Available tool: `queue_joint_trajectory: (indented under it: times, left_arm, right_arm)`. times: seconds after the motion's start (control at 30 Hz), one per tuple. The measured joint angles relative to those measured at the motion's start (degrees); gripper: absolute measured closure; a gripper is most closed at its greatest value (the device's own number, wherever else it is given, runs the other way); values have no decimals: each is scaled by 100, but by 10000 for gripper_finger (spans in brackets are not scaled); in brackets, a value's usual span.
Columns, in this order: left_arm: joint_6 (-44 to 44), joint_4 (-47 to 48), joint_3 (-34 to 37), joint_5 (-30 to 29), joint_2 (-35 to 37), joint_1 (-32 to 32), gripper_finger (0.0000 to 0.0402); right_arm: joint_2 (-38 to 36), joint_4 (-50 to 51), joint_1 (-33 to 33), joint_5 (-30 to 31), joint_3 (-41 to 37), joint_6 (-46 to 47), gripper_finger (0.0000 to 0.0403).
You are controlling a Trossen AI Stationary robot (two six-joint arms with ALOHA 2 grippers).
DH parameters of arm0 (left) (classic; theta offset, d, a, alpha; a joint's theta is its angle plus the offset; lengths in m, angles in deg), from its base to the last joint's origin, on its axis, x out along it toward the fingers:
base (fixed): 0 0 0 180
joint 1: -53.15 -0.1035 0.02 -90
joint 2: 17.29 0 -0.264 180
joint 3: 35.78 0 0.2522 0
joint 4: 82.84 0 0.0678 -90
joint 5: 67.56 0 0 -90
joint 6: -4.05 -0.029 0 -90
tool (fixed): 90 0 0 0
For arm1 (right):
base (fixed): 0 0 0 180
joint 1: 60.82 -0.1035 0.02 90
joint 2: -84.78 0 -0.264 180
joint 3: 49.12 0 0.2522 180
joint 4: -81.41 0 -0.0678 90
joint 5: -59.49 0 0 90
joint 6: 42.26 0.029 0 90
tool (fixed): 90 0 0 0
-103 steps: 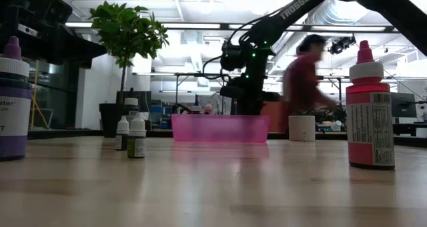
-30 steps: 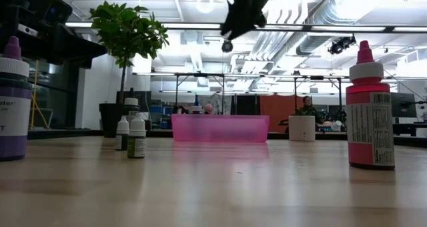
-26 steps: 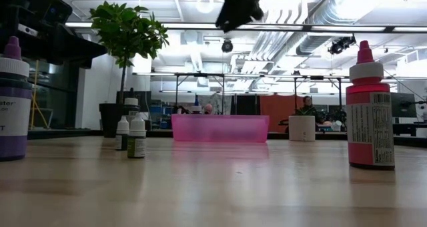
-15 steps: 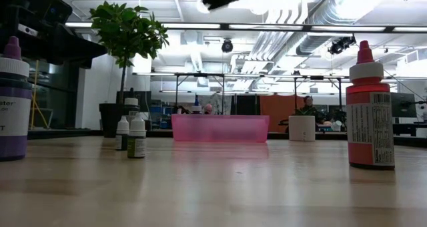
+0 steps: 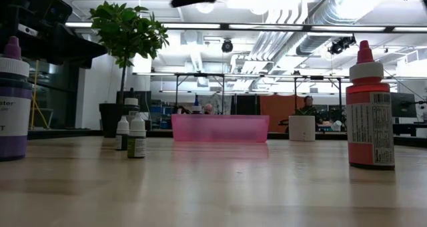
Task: Pick & Place food coloring
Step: Put the small black food coloring bottle into the red bin
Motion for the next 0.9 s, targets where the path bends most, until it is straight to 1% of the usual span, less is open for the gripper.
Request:
queue_joint_trajectory:
  times: [0.17, 0.3, 0.33, 0.37, 0.5, 0.57, 0.7, 0.77, 0.9]
  left_arm:
    - [0, -1, 0, 0, 0, 2, 401]
    - [2, -1, -1, 0, 1, 0, 401]
    - [1, -1, 0, 0, 0, 0, 401]
    - [2, -2, 0, 0, 2, 0, 401]
    - [0, 0, 0, 2, 2, 1, 401]
    - [0, 0, 0, 2, 2, 0, 401]
    - [0, 0, 0, 2, 2, 0, 401]
    - [0, -1, 0, 2, 2, 1, 401]
    - [0, 0, 0, 2, 0, 2, 401]
  right_arm:
    - [1183, 964, 10, -120, 1757, 365, 120]
    - [2097, 1757, 2, -296, 3008, 822, 121]
    - [2195, 1739, 1, -312, 3000, 997, 121]
    - [2212, 1568, 1, -343, 2813, 1242, 121]
    - [2378, 1583, -26, -649, 2451, 2373, 121]
    - [2475, 1643, -55, -748, 2289, 2642, 121]
    - [2590, 1356, -189, -823, 1958, 2586, 121]
    - [2566, 1008, -262, -816, 1733, 2325, 121]
    - [2562, 734, -365, -809, 1312, 1733, 121]
